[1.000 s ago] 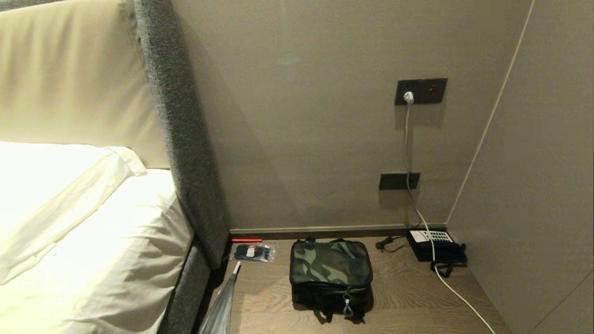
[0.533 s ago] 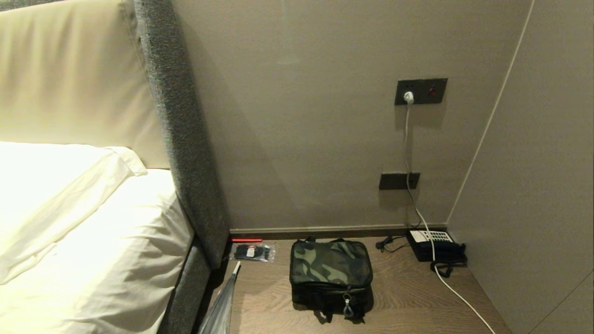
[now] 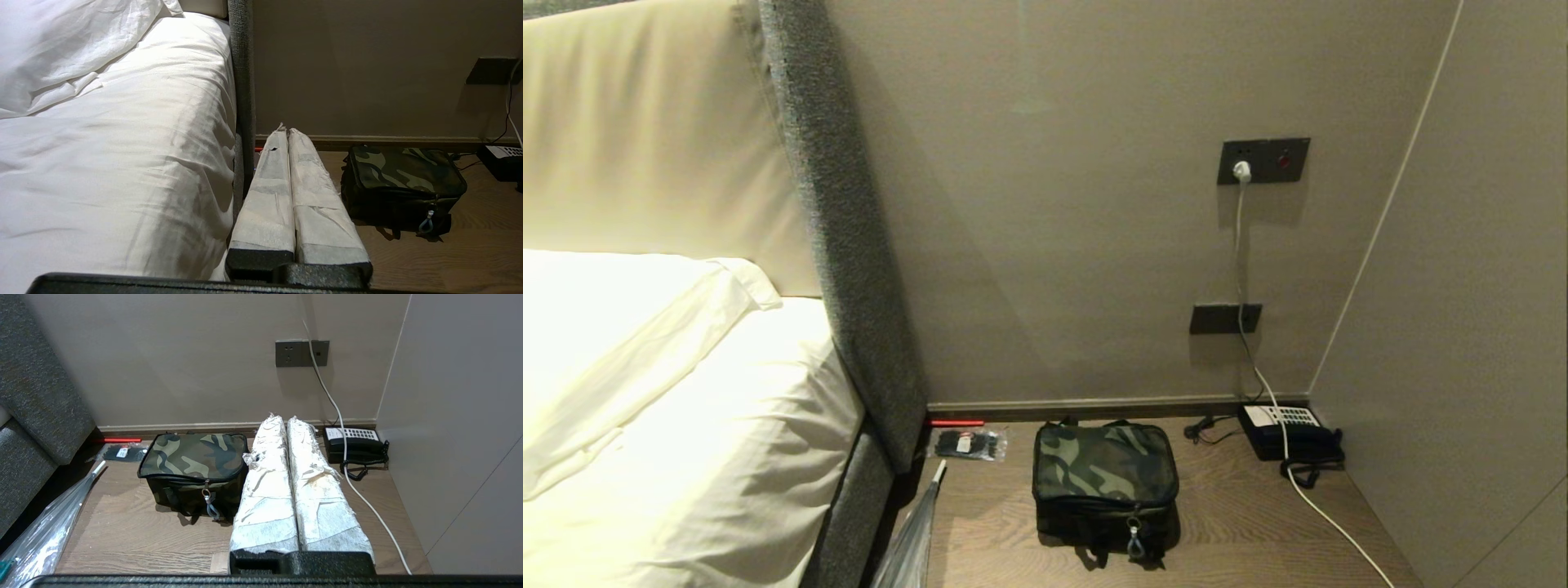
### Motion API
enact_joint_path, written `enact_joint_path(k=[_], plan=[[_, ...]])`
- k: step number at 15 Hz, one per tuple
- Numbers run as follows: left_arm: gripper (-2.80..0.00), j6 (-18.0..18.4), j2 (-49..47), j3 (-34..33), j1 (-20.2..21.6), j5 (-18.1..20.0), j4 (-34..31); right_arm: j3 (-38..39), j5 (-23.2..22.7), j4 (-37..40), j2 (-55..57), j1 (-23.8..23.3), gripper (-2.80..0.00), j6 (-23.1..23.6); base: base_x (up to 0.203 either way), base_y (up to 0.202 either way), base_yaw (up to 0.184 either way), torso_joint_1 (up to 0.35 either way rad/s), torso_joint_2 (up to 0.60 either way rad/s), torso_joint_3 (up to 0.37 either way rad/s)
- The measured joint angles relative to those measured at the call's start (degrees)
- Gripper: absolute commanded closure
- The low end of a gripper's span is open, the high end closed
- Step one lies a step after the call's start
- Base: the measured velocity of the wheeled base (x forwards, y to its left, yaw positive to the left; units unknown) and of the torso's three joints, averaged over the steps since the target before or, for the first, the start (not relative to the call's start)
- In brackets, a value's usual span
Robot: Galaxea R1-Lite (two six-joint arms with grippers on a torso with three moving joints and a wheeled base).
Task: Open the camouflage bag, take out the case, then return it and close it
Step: Open the top of the storage box
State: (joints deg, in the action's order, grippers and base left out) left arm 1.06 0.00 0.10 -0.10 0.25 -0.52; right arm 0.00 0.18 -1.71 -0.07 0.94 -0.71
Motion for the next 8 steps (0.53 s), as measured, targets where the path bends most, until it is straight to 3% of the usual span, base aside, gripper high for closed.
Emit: enact_joint_path(k=[8], plan=[[0.00, 0.31, 0.00, 0.09, 0.00, 0.10, -0.21, 0.00, 0.00, -0.01, 0.00, 0.00, 0.00, 0.00, 0.000, 0.000, 0.000, 0.000, 0.00, 0.000]])
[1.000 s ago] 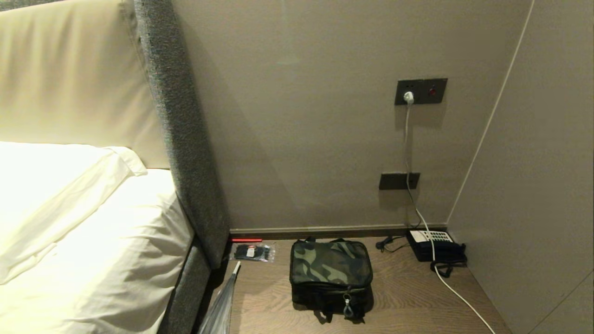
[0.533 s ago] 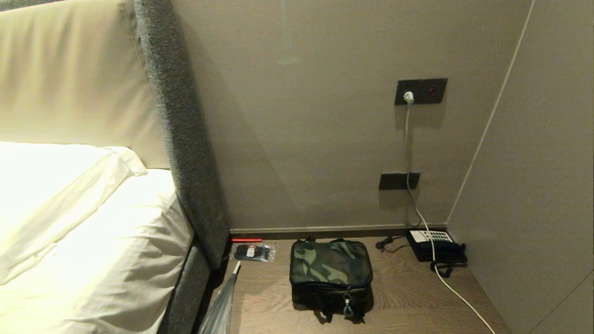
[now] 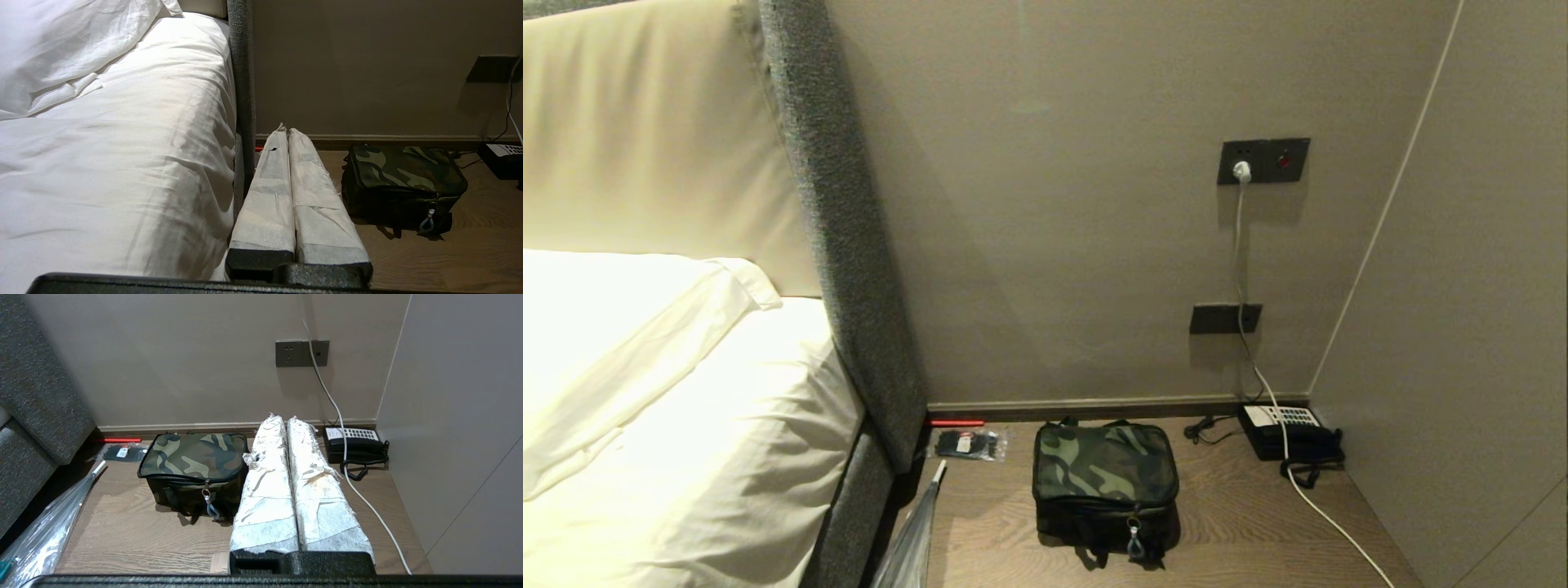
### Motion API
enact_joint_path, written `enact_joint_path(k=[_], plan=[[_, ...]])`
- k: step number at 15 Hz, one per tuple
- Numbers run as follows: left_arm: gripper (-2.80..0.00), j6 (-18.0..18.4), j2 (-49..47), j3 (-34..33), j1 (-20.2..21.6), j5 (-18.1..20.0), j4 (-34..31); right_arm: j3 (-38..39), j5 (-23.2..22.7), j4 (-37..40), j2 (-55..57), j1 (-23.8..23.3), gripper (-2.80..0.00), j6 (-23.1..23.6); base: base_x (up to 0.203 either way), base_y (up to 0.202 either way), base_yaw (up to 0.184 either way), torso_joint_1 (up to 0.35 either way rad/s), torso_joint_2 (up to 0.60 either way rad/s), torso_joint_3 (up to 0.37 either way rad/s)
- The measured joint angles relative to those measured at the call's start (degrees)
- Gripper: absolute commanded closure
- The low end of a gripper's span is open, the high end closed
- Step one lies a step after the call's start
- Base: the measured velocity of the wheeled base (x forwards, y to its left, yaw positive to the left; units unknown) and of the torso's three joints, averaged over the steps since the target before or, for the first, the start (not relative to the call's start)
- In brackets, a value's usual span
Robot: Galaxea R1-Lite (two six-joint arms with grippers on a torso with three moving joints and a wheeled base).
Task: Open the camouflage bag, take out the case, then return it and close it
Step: Open the top of the storage box
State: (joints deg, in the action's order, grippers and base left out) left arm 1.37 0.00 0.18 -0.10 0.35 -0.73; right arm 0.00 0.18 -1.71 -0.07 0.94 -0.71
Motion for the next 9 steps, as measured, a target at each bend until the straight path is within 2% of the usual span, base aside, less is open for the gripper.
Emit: enact_joint_path(k=[7, 9], plan=[[0.00, -0.28, 0.00, 0.00, 0.00, -0.35, 0.10, 0.00, 0.00, -0.02, 0.00, 0.00, 0.00, 0.02, 0.000, 0.000, 0.000, 0.000, 0.00, 0.000], [0.00, -0.50, 0.00, 0.00, 0.01, -0.40, 0.11, 0.00, 0.02, -0.02, 0.00, 0.00, 0.00, 0.02, 0.000, 0.000, 0.000, 0.002, 0.00, -0.142]])
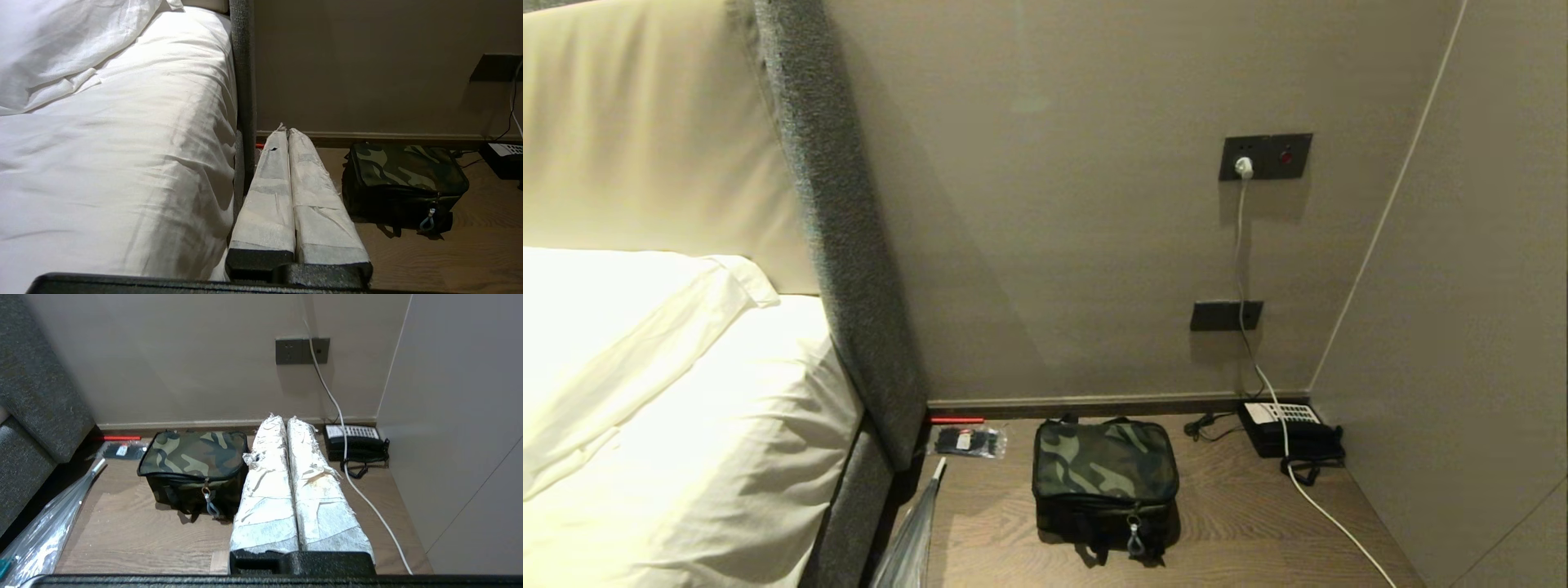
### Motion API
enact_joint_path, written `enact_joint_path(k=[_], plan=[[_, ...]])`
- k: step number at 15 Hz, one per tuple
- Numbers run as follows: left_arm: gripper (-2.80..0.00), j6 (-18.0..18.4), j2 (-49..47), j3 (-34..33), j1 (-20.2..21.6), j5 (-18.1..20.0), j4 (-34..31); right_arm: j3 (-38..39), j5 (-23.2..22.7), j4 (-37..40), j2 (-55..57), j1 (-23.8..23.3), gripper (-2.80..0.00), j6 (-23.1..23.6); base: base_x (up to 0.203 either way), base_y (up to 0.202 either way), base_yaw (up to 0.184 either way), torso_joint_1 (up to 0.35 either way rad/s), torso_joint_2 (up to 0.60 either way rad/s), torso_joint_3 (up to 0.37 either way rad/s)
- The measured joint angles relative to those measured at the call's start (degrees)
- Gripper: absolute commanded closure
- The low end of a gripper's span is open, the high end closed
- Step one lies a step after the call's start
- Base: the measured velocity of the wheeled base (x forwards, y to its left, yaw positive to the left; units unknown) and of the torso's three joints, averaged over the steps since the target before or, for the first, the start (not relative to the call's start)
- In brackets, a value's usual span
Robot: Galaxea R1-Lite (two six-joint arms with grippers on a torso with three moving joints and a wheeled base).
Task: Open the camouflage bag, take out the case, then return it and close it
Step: Open the top of the storage box
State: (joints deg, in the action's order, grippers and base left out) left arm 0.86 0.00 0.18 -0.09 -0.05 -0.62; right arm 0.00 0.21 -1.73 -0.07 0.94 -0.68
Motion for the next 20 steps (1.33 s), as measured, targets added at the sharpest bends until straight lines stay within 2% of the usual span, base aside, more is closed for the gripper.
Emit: enact_joint_path(k=[20], plan=[[0.00, -0.23, 0.00, 0.02, -0.01, -0.09, -0.15, 0.00, -0.02, 0.00, 0.00, 0.00, 0.00, -0.02, 0.000, 0.000, 0.000, 0.002, 0.00, -0.196]])
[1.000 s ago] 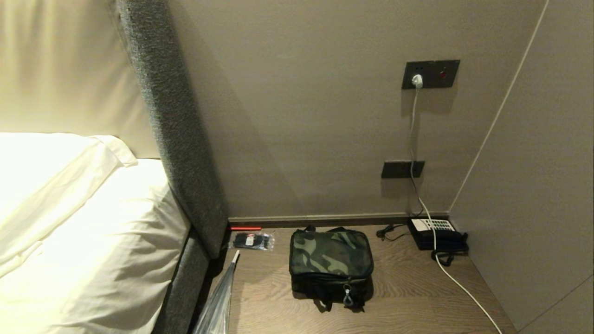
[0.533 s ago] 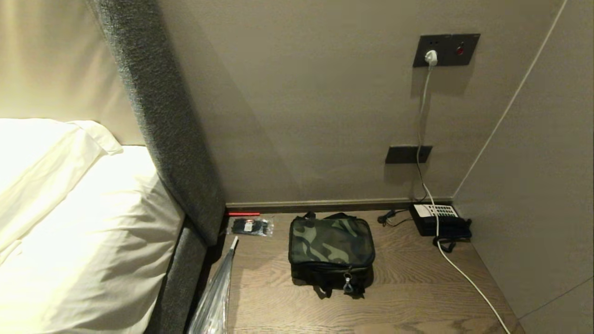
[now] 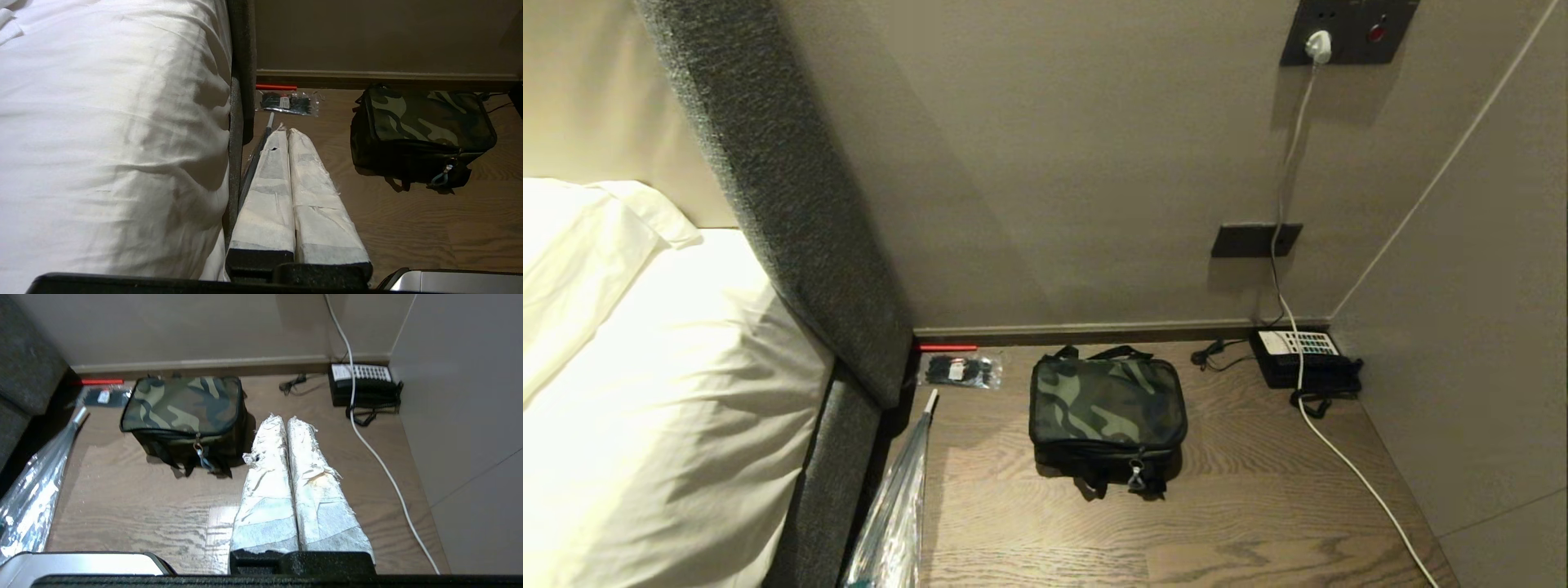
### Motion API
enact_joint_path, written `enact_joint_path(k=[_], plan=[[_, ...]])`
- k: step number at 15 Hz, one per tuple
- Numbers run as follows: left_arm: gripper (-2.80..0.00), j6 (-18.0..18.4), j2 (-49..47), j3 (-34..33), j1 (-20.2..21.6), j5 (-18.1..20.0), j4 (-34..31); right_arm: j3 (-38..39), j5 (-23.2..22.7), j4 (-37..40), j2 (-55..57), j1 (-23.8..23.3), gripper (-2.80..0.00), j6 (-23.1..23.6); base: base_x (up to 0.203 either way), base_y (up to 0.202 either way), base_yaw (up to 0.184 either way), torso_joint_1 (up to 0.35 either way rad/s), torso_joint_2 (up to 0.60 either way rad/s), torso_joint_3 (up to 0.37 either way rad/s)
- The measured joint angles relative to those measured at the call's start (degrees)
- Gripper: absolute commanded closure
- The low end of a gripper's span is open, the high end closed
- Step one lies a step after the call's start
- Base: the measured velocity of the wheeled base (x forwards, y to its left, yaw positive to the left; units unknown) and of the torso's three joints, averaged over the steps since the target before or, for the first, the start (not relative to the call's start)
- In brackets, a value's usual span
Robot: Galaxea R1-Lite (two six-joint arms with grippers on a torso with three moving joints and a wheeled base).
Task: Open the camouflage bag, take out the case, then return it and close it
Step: Open the top of the storage box
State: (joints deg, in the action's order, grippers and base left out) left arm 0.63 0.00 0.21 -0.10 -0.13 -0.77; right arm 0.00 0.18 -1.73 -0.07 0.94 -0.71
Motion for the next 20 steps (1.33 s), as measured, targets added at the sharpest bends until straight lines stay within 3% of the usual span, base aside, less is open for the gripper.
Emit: enact_joint_path(k=[20], plan=[[0.00, -0.11, 0.00, 0.00, 0.00, -0.01, 0.06, 0.00, 0.00, 0.00, 0.02, 0.00, 0.00, 0.02, 0.000, 0.000, 0.000, 0.002, 0.00, -0.197]])
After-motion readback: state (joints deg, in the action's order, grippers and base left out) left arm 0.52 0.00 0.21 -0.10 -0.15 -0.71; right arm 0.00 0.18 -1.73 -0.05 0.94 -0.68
